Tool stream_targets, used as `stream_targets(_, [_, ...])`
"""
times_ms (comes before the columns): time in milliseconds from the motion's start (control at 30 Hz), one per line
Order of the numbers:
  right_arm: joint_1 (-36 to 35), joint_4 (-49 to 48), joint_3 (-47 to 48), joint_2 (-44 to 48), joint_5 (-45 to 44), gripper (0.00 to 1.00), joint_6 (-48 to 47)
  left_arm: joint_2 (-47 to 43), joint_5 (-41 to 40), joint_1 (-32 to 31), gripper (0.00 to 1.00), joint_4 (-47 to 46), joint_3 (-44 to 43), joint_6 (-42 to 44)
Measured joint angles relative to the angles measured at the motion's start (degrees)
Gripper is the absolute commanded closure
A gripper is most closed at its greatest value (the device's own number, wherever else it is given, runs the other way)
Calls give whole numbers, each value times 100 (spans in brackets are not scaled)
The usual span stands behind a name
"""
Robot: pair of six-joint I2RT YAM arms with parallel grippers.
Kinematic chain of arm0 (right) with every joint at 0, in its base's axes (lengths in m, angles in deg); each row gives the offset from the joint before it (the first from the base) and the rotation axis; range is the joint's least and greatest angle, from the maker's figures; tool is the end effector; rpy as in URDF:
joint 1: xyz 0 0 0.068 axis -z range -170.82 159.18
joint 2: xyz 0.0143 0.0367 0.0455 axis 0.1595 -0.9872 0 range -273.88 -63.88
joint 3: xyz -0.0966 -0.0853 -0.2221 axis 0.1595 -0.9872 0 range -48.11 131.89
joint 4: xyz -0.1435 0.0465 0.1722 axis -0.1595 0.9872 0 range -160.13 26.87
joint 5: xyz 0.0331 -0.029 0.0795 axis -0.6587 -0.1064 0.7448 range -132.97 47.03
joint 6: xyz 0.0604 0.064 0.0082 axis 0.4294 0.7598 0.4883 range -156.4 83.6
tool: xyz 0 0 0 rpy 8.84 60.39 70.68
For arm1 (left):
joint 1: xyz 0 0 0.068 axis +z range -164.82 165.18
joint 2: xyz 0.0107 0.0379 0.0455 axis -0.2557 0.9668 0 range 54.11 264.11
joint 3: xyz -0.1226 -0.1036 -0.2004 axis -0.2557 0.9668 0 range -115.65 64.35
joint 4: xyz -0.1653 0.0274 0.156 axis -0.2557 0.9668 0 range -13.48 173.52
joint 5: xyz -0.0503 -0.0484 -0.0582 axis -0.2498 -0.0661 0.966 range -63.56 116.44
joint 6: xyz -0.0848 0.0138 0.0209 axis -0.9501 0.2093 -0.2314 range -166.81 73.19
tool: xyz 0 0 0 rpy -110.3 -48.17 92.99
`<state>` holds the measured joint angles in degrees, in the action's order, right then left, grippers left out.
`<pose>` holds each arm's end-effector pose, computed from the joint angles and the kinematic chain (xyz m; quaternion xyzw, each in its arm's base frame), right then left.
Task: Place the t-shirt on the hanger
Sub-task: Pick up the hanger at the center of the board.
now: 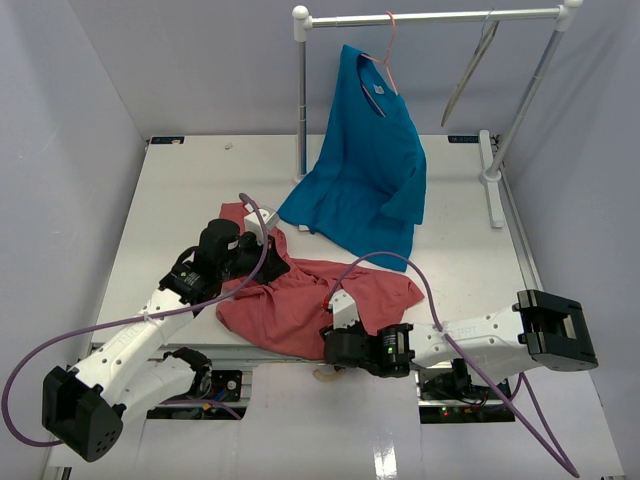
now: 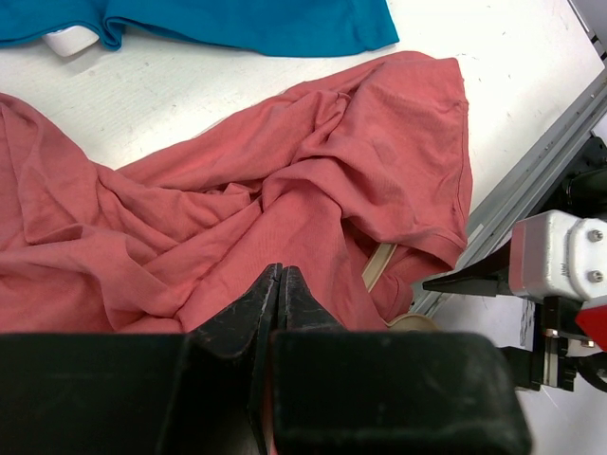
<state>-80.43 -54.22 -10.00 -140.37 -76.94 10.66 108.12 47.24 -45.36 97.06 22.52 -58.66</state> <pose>0.0455 0.2449 0.1578 -0.2468 0.8808 0.1699 0.3666 0.1724 -0.1342 0.2483 0.2255 0.8377 -0.3182 0.3822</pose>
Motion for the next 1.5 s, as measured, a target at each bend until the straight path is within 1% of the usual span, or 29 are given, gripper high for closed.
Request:
stream_targets(233, [-169, 5, -92, -137, 8, 47, 271, -2, 0, 0, 87, 0, 0, 2])
stream_targets(500, [-244, -171, -120, -558, 50, 51, 433, -2, 4, 0, 87, 0, 0, 2])
stream_targets(533, [-244, -206, -125, -570, 50, 56, 457, -2, 4, 0, 87, 0, 0, 2])
stream_targets(567, [-244, -237, -129, -580, 51, 64, 477, -2, 4, 0, 87, 0, 0, 2])
stream_targets(633, [-244, -288, -135, -601, 52, 83, 511, -2, 5, 0, 85, 0, 0, 0])
stream_targets(667, [-244, -308, -141, -613, 52, 91, 525, -2, 8, 0, 83, 0, 0, 0])
stream_targets(700, [-244, -328, -144, -629, 58, 92, 523, 0, 15, 0, 80, 0, 0, 2])
stream_targets(800, [-243, -293, -111, -635, 49, 92, 462, 0, 82, 0, 68, 2, -4, 69])
stream_targets(833, [-238, -185, -49, -633, 46, 92, 437, 2, 137, 0, 54, 8, -13, 124])
stream_targets(867, [-226, 5, 66, -623, 23, 92, 382, 4, 192, 0, 46, 18, -32, 173])
stream_targets(900, [-206, 196, 214, -591, -8, 92, 332, 6, 255, 0, 42, 37, -70, 233])
stream_targets(1033, [77, 974, 1053, -250, -19, 92, -65, -19, 466, 0, 39, 84, -334, 627])
stream_targets(1167, [622, 1638, 2132, 154, 30, 92, -606, -229, 541, 0, 41, 233, -786, 1309])
stream_targets(1300, [1180, 2240, 3131, 295, 216, 92, -1049, -567, 651, 1, 41, 474, -1274, 2018])
stream_targets(1400, [1606, 2631, 3576, 309, 452, 92, -1345, -768, 927, 0, 42, 706, -1549, 2491])
stream_targets(1500, [1946, 3068, 3798, 292, 686, 92, -1631, -877, 1124, 0, 42, 926, -1764, 2900])
